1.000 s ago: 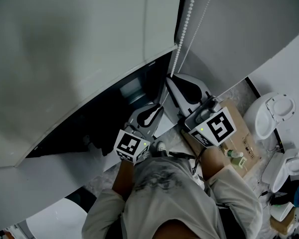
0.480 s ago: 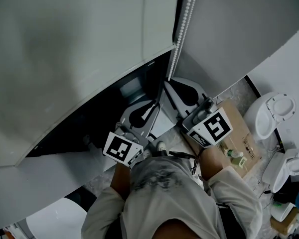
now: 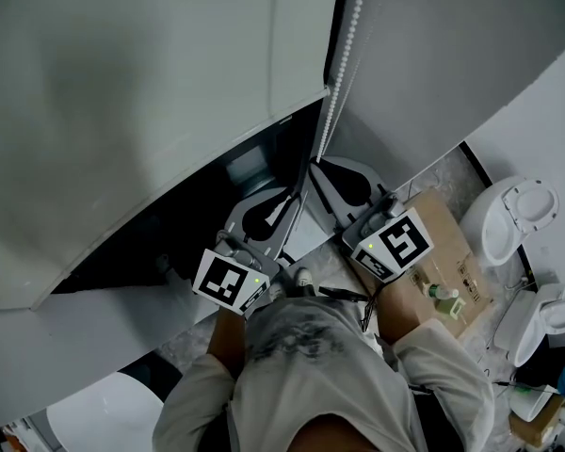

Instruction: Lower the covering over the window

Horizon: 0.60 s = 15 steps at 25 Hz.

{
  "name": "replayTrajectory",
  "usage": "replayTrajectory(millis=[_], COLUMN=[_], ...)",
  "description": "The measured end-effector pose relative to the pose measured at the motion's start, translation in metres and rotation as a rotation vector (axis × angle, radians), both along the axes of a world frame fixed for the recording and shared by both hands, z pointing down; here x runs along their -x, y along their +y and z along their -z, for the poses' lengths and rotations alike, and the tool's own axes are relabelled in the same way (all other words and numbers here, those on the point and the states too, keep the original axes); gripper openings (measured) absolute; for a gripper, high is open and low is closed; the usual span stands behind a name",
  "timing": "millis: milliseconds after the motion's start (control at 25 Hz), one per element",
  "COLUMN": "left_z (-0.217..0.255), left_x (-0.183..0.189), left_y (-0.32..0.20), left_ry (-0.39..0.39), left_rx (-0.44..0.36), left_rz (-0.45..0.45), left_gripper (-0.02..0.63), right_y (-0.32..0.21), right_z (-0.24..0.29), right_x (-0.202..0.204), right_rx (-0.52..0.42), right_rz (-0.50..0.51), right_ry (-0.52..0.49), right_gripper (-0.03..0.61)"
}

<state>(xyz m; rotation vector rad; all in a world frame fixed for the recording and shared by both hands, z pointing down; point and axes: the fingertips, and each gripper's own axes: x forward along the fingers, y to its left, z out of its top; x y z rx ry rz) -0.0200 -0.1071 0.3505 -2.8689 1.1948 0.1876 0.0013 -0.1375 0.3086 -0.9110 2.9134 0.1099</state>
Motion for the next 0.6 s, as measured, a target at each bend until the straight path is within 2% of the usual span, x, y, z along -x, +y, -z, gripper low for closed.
replayTrajectory(millis=[240,600], left_z=[0.014,0.039], left_x=[0.004,-0.002], left_y=[-0.002,-0.009], left_ry=[-0.008,-0.019], left_rx=[-0.033,-0.086], left_rz=[0.021,0.022], left_gripper=[0.044,0.055], right_y=[0.001,0.004], right_z=[-0.01,-0.049], right_x=[0.004,0.012], right_rx=[0.018,0.099], right_rz=[0.009,0.02], right_ry=[0.021,0.06], right_gripper=[0.017,0.017])
